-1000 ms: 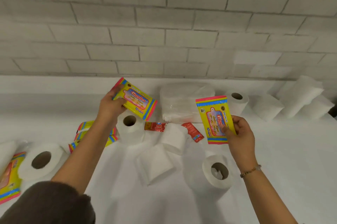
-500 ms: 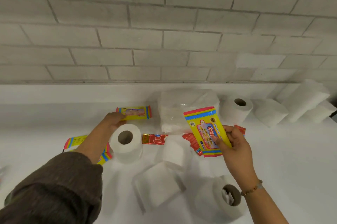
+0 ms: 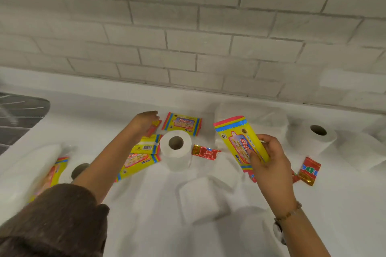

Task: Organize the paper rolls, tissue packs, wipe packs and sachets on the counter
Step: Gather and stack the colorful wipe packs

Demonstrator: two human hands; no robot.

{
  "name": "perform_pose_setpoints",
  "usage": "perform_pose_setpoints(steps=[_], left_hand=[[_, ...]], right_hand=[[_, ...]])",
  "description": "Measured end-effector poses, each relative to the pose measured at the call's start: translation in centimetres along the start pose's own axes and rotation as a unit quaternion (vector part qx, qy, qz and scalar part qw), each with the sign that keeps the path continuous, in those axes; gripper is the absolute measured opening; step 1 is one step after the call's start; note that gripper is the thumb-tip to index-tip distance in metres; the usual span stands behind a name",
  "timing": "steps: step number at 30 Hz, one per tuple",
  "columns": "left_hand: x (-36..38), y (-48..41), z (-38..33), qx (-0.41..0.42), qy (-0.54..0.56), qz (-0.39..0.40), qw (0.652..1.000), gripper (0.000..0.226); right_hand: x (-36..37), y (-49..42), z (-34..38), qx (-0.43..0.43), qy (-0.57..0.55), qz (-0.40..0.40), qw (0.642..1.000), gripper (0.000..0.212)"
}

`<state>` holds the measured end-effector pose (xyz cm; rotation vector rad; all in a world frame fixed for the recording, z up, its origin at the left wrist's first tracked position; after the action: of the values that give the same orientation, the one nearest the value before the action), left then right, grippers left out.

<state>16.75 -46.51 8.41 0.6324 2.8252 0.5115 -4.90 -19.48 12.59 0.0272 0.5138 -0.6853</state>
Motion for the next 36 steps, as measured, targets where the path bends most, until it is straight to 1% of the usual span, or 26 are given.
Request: perform_pose_setpoints(steps=[3, 6, 8, 10, 12, 13, 15, 18, 23, 25, 28, 30, 31, 34, 36], left_hand=[[-3.4, 1.0, -0.4, 0.010, -0.102, 0.011, 0.995, 0.036], [-6.6, 0.8, -0.8, 0.034, -0.168, 0.014, 0.985, 0.035], [-8.5, 0.5, -0.8, 0.038, -0.191, 0.030, 0.980, 0.033], [-9.9, -0.1, -0.5, 0.042, -0.208, 0.056, 0.976, 0.031], [-11.1, -0.8, -0.4, 0.052, -0.219, 0.079, 0.971, 0.030], [-11.7, -1.0, -0.3, 0.058, -0.226, 0.090, 0.968, 0.030], [-12.5, -1.4, 0.2, 0.067, -0.228, 0.113, 0.965, 0.031], [-13.8, -1.9, 1.0, 0.076, -0.212, 0.141, 0.964, 0.029], [-15.4, -3.1, 1.8, 0.079, -0.217, 0.147, 0.962, 0.027], [-15.9, -3.6, 2.3, 0.079, -0.208, 0.142, 0.964, 0.027], [-16.2, -4.0, 2.9, 0.076, -0.195, 0.134, 0.968, 0.024], [-16.2, -4.1, 3.2, 0.078, -0.201, 0.132, 0.968, 0.024], [-16.3, -4.1, 3.3, 0.079, -0.205, 0.131, 0.967, 0.024], [-16.7, -4.0, 3.7, 0.073, -0.206, 0.125, 0.968, 0.025], [-16.9, -3.8, 4.1, 0.065, -0.203, 0.119, 0.970, 0.026]], right_hand=[[2.4, -0.8, 2.5, -0.032, 0.017, 0.021, 0.999, 0.045], [4.6, -3.0, 4.8, -0.078, 0.042, 0.018, 0.996, 0.040], [6.6, -5.1, 6.3, -0.115, 0.091, -0.003, 0.989, 0.038], [8.9, -7.7, 7.5, -0.132, 0.185, -0.014, 0.974, 0.045], [11.9, -10.7, 7.9, -0.119, 0.261, 0.020, 0.958, 0.045], [13.5, -12.2, 7.8, -0.107, 0.300, 0.048, 0.947, 0.042], [16.4, -14.6, 7.3, -0.079, 0.364, 0.114, 0.921, 0.045], [19.8, -17.1, 6.2, -0.036, 0.367, 0.190, 0.910, 0.048], [23.0, -20.1, 4.0, 0.044, 0.383, 0.283, 0.878, 0.032], [24.0, -20.8, 2.7, 0.065, 0.381, 0.300, 0.872, 0.031], [24.8, -21.4, 0.6, 0.083, 0.392, 0.292, 0.868, 0.036], [25.2, -21.5, 0.0, 0.075, 0.441, 0.281, 0.849, 0.046], [25.4, -21.5, 0.2, 0.065, 0.453, 0.272, 0.846, 0.049], [26.3, -20.9, 2.4, 0.014, 0.422, 0.249, 0.872, 0.045], [26.9, -19.5, 4.7, -0.040, 0.388, 0.238, 0.890, 0.039]])
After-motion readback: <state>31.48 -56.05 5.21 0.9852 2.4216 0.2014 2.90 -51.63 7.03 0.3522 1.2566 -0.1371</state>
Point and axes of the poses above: each hand's wrist, its own y-axis away from the middle knuckle, its own x-axis out of the palm, z = x × y, the point moved 5 cm from there along -y, towards the middle knuckle, and after that the axes turned 6 degrees about z, right-handed, at the moved point
